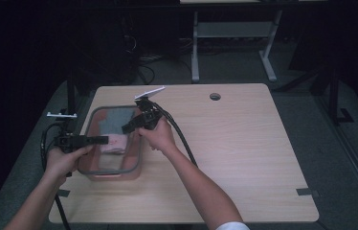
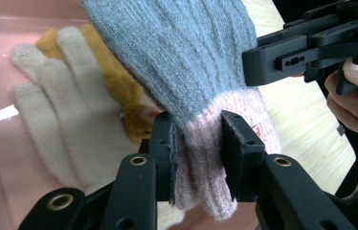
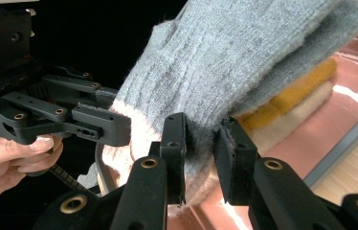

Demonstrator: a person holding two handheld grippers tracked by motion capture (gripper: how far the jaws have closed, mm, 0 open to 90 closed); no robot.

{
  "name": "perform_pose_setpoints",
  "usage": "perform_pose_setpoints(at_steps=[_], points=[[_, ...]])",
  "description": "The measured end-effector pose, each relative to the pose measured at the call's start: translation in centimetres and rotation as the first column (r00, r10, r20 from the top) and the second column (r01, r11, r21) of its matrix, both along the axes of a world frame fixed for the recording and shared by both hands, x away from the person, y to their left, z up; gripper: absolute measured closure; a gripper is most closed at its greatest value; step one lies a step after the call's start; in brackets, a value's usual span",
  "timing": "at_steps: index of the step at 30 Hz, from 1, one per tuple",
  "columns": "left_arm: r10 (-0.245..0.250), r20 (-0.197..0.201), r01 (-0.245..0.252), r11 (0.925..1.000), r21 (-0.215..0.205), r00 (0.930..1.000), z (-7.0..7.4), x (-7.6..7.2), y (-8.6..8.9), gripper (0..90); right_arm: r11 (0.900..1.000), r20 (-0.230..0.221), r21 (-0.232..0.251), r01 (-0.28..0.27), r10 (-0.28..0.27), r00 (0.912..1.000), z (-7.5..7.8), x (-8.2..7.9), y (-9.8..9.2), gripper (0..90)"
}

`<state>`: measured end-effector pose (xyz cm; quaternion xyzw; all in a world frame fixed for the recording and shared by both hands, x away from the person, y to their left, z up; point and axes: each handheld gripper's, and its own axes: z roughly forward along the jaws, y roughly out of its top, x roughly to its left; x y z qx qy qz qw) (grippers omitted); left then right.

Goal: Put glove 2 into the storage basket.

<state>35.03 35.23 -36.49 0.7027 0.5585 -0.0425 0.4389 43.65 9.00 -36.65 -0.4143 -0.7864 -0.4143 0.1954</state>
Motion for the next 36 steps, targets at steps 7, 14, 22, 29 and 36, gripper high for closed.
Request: perform_pose_setpoints(at_steps=[7,14,22,29,36], points=[[0.027,-0.032,-0.025,0.9977,0.063,0.9991,-1.1,0.1,0.6,68.5,1.000,0.007,-0.012,0.013,-0.013,0.9999,0.0,0.2,-0.4,74.6],[0.021,-0.060,-0.012,0.9904,0.138,0.9980,-2.1,0.3,0.1,67.5,1.000,0.010,-0.026,0.006,-0.006,0.9999,0.0,0.0,-0.6,74.2],[0.001,-0.059,0.010,0.9824,0.186,0.9983,-1.8,0.5,0.0,58.9,1.000,0.022,-0.023,0.008,-0.007,0.9997,0.4,-0.2,-1.3,72.5],[0.009,-0.053,0.003,0.9758,0.218,0.9986,-1.4,0.7,0.2,53.6,1.000,0.036,-0.021,0.013,-0.012,0.9993,0.8,-0.5,-2.1,71.4],[0.006,-0.022,0.000,0.9608,0.277,0.9997,-0.4,0.8,-0.1,50.1,0.999,0.044,-0.020,0.029,-0.028,0.9986,0.9,-0.5,-3.3,68.0]])
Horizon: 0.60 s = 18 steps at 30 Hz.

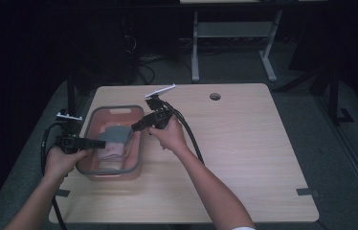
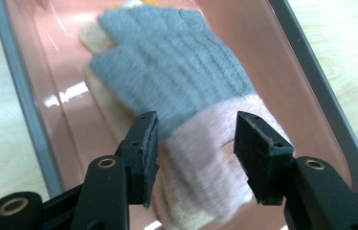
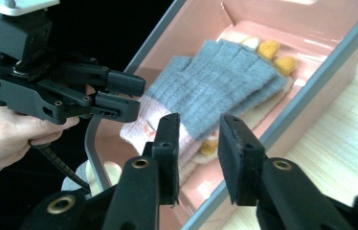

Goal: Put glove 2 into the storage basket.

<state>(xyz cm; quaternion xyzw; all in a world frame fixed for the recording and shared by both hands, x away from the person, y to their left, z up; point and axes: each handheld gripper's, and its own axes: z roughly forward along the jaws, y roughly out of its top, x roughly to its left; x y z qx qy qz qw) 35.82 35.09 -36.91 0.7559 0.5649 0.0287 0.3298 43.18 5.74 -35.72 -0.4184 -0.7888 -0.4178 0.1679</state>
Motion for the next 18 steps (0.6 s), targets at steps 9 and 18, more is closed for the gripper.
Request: perform_pose_setpoints(at_steps=[9,18], points=[[-0.001,0.043,0.000,0.9999,0.011,0.9991,1.3,0.0,-0.3,49.6,1.000,0.014,0.000,0.009,-0.009,0.9999,0.4,-0.1,-1.2,65.5],[-0.030,0.088,0.033,0.9992,-0.023,0.9956,2.9,0.1,-1.9,48.4,0.999,0.026,-0.006,0.041,-0.041,0.9988,0.8,-0.3,-3.7,62.0]])
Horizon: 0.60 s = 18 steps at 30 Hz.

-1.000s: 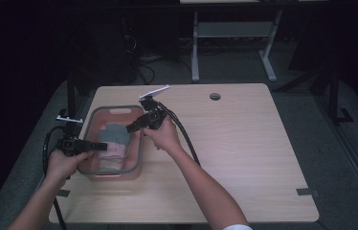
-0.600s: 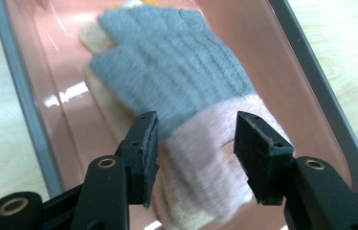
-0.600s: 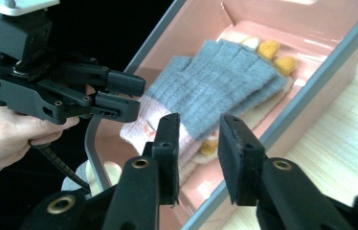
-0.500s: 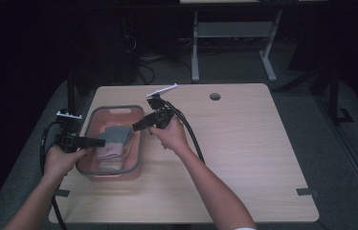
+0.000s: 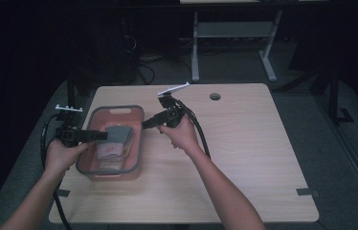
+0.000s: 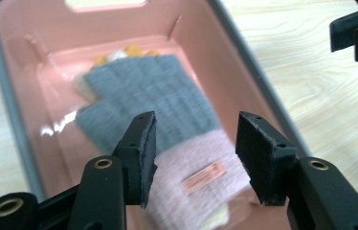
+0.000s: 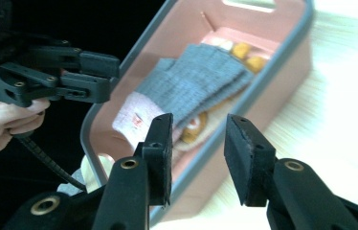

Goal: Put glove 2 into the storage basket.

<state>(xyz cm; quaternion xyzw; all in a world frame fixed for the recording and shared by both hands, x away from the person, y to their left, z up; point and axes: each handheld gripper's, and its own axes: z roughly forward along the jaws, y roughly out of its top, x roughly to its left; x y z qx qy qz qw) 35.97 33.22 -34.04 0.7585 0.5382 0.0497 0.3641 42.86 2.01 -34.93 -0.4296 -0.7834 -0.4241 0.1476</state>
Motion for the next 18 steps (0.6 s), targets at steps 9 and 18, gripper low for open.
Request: perform_pose_setpoints(at_steps=[9,18], points=[[-0.053,0.041,0.054,0.9983,-0.024,0.9978,0.6,-0.1,-2.7,47.6,0.999,0.021,0.001,0.040,-0.040,0.9990,0.6,-0.4,-2.9,58.6],[-0.109,0.057,0.111,0.9932,-0.033,0.9923,1.0,-0.2,-5.3,45.2,0.997,0.027,-0.004,0.071,-0.071,0.9971,0.6,-0.9,-5.3,57.4]])
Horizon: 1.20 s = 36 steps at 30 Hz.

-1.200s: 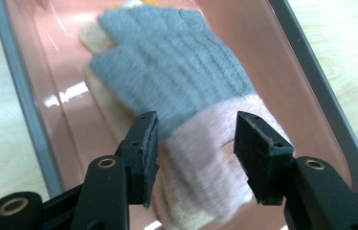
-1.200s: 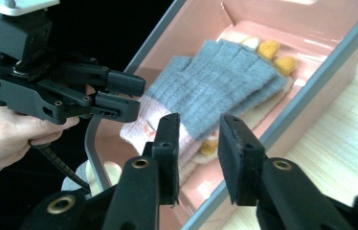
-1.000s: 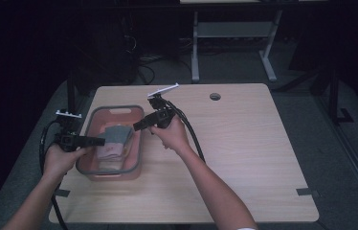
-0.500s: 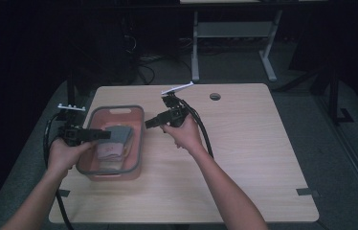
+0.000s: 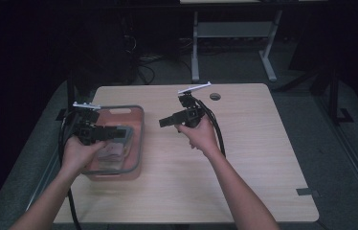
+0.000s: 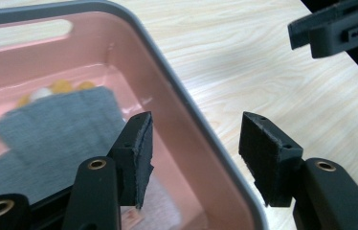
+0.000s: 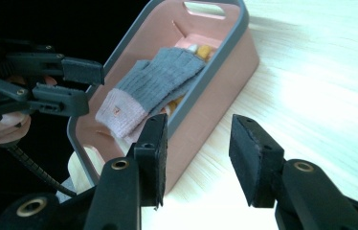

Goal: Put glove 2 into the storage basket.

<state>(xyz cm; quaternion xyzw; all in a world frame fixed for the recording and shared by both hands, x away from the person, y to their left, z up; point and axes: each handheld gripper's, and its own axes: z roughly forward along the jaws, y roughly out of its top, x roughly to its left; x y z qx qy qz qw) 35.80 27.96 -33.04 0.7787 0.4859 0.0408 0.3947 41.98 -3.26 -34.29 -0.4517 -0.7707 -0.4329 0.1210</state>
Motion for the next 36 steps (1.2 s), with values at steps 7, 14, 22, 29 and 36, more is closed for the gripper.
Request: perform_pose_setpoints(at_steps=[7,14,22,29,36], points=[[-0.038,0.006,0.038,0.9993,0.001,0.9993,0.1,0.1,-1.9,43.4,1.000,0.010,-0.004,0.022,-0.022,0.9997,0.0,-0.4,-1.7,55.6],[-0.073,0.009,0.073,0.9972,-0.018,0.9973,0.3,0.1,-3.8,41.5,0.999,0.015,-0.006,0.048,-0.048,0.9987,-0.1,-0.6,-3.5,53.9],[-0.105,0.011,0.105,0.9943,-0.017,0.9944,0.2,0.0,-5.5,39.1,0.997,0.015,-0.012,0.081,-0.081,0.9966,-0.2,-1.0,-5.7,52.3],[-0.127,0.015,0.128,0.9915,-0.025,0.9917,0.3,0.0,-6.8,36.8,0.994,0.016,-0.020,0.105,-0.105,0.9944,-0.4,-1.2,-7.2,50.2],[-0.153,0.014,0.154,0.9875,-0.035,0.9881,0.2,-0.2,-8.0,34.9,0.992,0.011,-0.018,0.127,-0.127,0.9919,-0.6,-1.5,-8.7,48.9]])
